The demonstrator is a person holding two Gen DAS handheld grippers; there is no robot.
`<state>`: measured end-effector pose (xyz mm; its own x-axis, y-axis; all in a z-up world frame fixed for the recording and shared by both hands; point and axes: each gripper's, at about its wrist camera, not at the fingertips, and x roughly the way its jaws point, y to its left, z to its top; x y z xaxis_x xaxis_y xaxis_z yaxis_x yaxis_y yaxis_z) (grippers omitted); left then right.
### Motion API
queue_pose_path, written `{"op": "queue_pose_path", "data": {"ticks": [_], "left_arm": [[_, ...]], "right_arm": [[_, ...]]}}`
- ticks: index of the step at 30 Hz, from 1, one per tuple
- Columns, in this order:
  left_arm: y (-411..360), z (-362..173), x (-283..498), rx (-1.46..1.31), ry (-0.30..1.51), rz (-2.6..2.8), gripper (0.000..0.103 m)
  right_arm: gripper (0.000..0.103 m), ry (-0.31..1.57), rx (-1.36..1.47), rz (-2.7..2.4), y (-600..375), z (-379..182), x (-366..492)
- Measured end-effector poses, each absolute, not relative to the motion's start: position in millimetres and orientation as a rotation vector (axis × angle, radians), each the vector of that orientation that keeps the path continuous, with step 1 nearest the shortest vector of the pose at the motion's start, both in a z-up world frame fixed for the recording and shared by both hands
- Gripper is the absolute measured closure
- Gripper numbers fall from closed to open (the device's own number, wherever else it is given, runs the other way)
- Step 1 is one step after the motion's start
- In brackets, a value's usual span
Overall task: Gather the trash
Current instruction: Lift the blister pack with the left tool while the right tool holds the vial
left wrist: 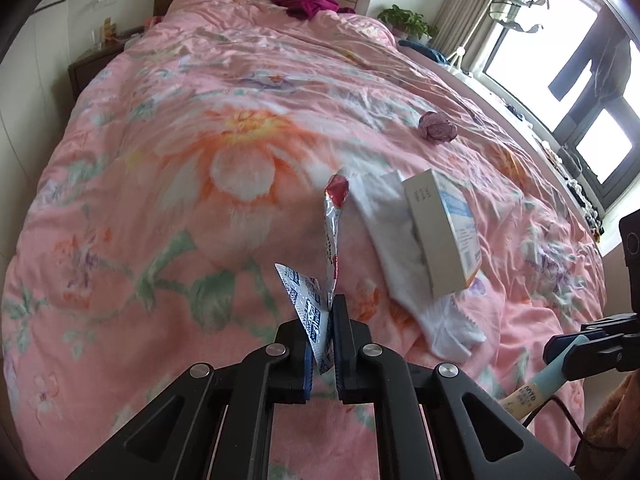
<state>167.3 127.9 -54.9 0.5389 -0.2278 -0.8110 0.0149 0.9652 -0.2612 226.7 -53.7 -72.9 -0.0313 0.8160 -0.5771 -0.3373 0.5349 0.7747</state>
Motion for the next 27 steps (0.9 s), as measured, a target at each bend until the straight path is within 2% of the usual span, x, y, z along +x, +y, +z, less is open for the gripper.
{"op": "queue_pose_path", "data": {"ticks": [9, 10, 12, 13, 14, 15, 17, 21, 23, 27], "left_arm": [[127.2, -57.7, 151.9, -0.242, 0.989, -0.159, 0.092], [127.2, -58.3, 150.2, -0.247, 0.991, -0.160, 0.088], [127.5, -60.2, 146.5, -0.247, 1.000, -0.154, 0.070], [126.8, -60.9, 143.7, -0.240, 1.001, -0.148, 0.053], [126.0, -59.8, 138.8, -0.225, 0.983, -0.142, 0.050], [126.3, -59.1, 136.5, -0.220, 0.972, -0.142, 0.051], [130.4, -61.7, 136.2, -0.234, 0.985, -0.116, 0.088], [137.8, -64.7, 138.1, -0.275, 0.992, -0.134, 0.089], [136.7, -62.3, 137.8, -0.272, 0.985, -0.139, 0.098], [139.2, -52.6, 128.3, -0.269, 0.959, -0.134, 0.098]], "right_arm": [[0.085, 1.299, 0.461, 0.985, -46.2, -74.5, 222.5], [0.085, 1.300, 0.459, 0.984, -45.5, -74.8, 222.3], [0.085, 1.302, 0.456, 0.981, -43.9, -75.7, 222.1], [0.085, 1.305, 0.455, 0.980, -43.6, -76.2, 222.1], [0.085, 1.305, 0.457, 0.979, -43.1, -76.8, 222.5], [0.085, 1.306, 0.457, 0.980, -42.9, -76.7, 222.1], [0.085, 1.306, 0.456, 0.980, -42.4, -76.4, 221.3], [0.085, 1.306, 0.450, 0.984, -40.4, -75.1, 219.5], [0.085, 1.307, 0.450, 0.984, -40.3, -74.7, 219.6], [0.085, 1.301, 0.447, 0.991, -39.3, -71.7, 218.3]]}}
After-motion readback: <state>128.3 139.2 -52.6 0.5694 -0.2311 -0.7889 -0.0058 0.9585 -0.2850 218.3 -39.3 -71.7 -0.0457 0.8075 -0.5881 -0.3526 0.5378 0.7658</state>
